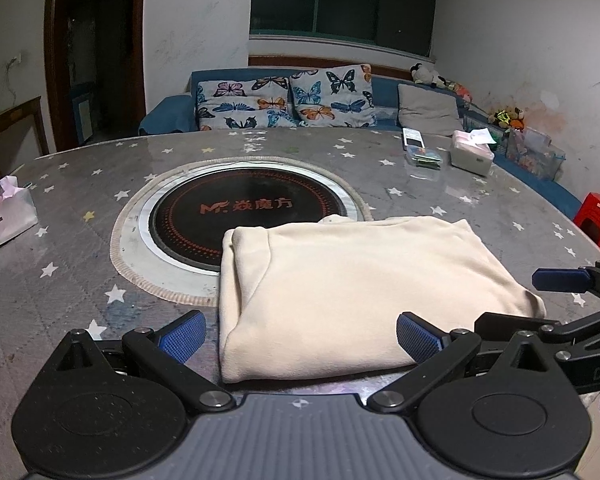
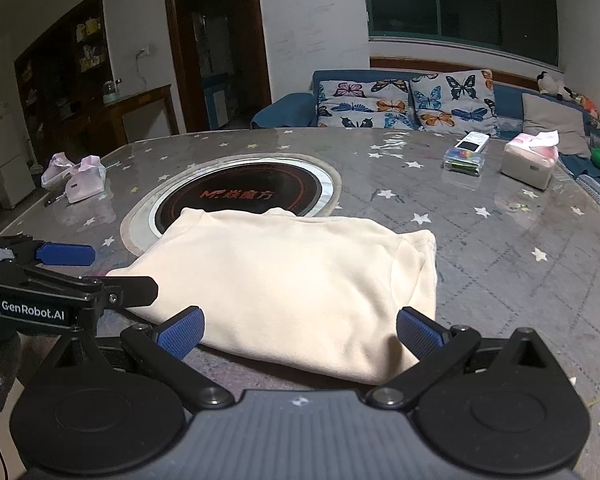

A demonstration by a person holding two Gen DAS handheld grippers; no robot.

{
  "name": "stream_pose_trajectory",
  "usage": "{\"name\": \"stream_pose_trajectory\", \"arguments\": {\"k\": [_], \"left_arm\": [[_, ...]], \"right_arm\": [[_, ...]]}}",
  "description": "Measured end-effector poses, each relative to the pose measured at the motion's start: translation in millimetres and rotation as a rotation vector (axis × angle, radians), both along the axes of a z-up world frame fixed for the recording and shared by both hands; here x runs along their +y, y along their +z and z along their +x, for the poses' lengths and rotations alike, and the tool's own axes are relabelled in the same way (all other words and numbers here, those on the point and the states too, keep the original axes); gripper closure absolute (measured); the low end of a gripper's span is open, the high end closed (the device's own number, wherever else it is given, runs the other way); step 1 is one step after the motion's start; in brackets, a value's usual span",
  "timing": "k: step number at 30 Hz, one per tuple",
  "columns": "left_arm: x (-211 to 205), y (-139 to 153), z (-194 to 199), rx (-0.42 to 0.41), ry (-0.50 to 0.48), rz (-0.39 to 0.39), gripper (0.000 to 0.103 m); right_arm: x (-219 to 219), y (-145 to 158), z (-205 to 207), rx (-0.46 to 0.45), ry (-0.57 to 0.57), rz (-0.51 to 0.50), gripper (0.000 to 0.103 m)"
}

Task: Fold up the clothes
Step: 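Push the folded cream sweatshirt along the table with both open grippers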

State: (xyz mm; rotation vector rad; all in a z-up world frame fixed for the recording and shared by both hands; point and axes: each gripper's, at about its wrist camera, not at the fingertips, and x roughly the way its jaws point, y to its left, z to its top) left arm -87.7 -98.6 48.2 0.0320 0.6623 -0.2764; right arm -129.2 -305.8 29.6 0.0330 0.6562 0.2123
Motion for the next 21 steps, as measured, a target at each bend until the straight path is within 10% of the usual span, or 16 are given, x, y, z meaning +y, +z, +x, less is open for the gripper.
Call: {"name": "stream_pose_trajectory", "arguments": {"k": [21], "left_arm": [[8.4,1.3,17.8,-0.005,0.023,0.015,0.000]], "right_arm": [[14.7,1.5,15.2,0.011,0.088,-0.025,0.000]]}}
